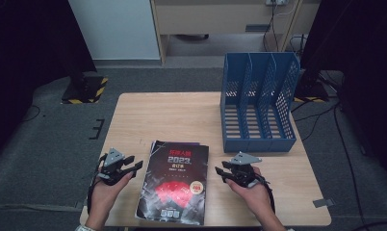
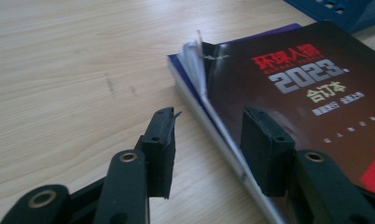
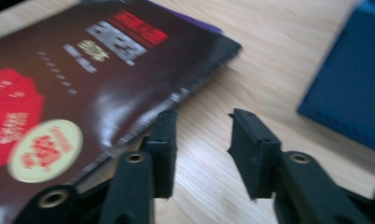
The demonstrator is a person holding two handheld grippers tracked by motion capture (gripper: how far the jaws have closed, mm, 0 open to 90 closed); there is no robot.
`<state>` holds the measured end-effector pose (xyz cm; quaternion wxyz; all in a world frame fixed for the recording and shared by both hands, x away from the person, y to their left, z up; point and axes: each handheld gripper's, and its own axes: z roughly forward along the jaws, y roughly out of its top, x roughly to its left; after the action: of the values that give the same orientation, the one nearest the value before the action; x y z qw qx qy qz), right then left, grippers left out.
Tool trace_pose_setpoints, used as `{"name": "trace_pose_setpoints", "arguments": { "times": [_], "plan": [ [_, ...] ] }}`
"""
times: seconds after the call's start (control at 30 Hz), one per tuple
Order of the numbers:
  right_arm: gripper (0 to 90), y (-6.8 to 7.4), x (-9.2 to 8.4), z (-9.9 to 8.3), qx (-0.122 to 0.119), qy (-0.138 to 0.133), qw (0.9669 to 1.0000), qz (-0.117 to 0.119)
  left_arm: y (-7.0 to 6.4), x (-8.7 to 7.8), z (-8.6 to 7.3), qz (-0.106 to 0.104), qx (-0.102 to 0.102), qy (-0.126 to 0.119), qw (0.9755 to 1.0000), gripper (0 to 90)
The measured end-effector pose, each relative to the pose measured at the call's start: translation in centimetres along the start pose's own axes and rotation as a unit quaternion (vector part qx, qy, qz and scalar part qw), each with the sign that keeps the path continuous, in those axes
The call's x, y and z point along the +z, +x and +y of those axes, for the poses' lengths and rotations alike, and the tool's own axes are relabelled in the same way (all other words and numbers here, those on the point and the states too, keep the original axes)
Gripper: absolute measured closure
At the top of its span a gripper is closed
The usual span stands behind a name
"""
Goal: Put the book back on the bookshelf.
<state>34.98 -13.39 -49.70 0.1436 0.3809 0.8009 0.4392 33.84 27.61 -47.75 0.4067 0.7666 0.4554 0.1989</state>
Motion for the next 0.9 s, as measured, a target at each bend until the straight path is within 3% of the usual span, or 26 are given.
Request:
{"name": "trace_pose_setpoints", "arguments": {
  "times": [0.1,0.2,0.3,0.5,0.67,0.9],
  "plan": [
    [62.5,0.5,0.2,0.3,-0.009,0.0,0.9999,0.013,-1.2,0.5,0.3,-0.005,0.014,0.009,0.9998,57.9],
    [55.7,0.9,0.7,0.2,-0.003,0.009,0.9996,0.026,-1.9,1.0,0.3,-0.002,0.025,0.019,0.9995,58.0],
    [44.2,1.2,1.3,0.0,0.005,0.027,0.9975,0.065,-1.9,1.5,0.2,0.004,0.021,0.024,0.9995,57.4],
    [26.4,1.7,2.8,-0.2,0.013,0.053,0.9939,0.096,-2.0,2.3,-0.1,-0.007,0.016,0.035,0.9992,52.9],
    [19.8,1.9,3.6,-0.2,0.027,0.059,0.9902,0.123,-2.3,2.9,-0.4,-0.019,0.026,0.055,0.998,46.7],
    [16.7,1.9,4.5,-0.2,0.039,0.062,0.9875,0.14,-2.3,3.2,-0.4,-0.035,0.017,0.056,0.9977,45.5]
  ]
}}
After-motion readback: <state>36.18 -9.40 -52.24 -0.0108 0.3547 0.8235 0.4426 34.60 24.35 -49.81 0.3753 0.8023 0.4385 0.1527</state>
